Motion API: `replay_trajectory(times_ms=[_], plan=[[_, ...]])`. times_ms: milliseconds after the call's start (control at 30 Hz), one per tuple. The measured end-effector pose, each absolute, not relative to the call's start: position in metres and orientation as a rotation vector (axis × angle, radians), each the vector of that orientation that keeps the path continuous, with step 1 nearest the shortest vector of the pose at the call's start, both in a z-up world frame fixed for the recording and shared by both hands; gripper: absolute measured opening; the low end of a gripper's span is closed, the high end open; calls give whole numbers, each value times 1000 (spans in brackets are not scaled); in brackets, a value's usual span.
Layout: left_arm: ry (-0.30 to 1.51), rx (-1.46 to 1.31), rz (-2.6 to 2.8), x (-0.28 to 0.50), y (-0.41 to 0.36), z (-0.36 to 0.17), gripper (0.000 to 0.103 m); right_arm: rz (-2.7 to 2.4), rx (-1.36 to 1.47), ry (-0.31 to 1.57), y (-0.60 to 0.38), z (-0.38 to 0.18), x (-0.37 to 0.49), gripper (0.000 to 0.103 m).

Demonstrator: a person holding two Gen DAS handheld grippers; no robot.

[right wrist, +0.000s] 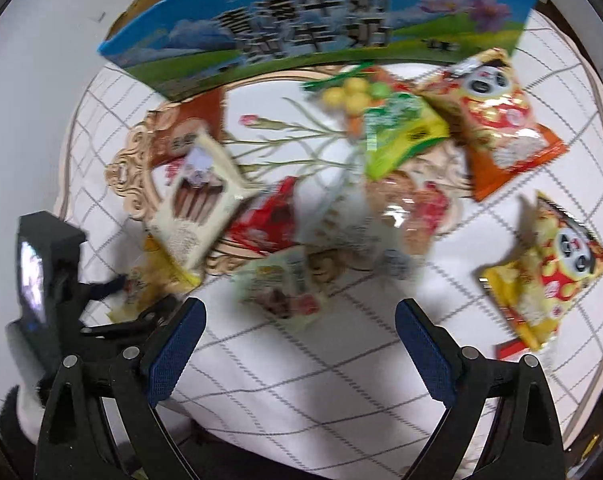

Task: Organize snacks
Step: 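Grasp the yellow cracker bag with left tool while right tool grasps Franzzi cookie pack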

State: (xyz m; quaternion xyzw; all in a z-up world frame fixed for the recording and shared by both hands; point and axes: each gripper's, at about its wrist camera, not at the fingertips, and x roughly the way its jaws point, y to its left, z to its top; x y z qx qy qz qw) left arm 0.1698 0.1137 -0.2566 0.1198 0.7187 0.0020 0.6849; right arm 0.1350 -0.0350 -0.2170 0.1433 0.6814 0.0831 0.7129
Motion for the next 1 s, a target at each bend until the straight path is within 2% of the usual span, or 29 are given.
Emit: replay_trajectory(times_ms=[400, 600, 633, 667, 733, 867, 1000], plan=[[1553, -305, 378, 137, 219, -235, 56, 206, 644, 1600, 24, -247, 178, 94], [1546, -290, 384, 131, 218, -236, 56, 77, 726, 1671, 43, -278, 206, 94], [1546, -291, 385, 132, 217, -240, 56, 66, 713, 1678, 47, -281, 210, 88], [1546, -293, 385, 133, 216, -245, 56, 53, 684, 1688, 53, -284, 215, 78], [1547, -291, 383, 134, 214, -251, 57, 42, 597, 1708, 64, -289, 220, 69], [1557, -279, 360, 140, 210, -264, 57, 184, 282, 1693, 96, -284, 219, 65], [1570, -266, 339, 142, 210, -273, 57, 363, -182, 1658, 131, -276, 192, 63]])
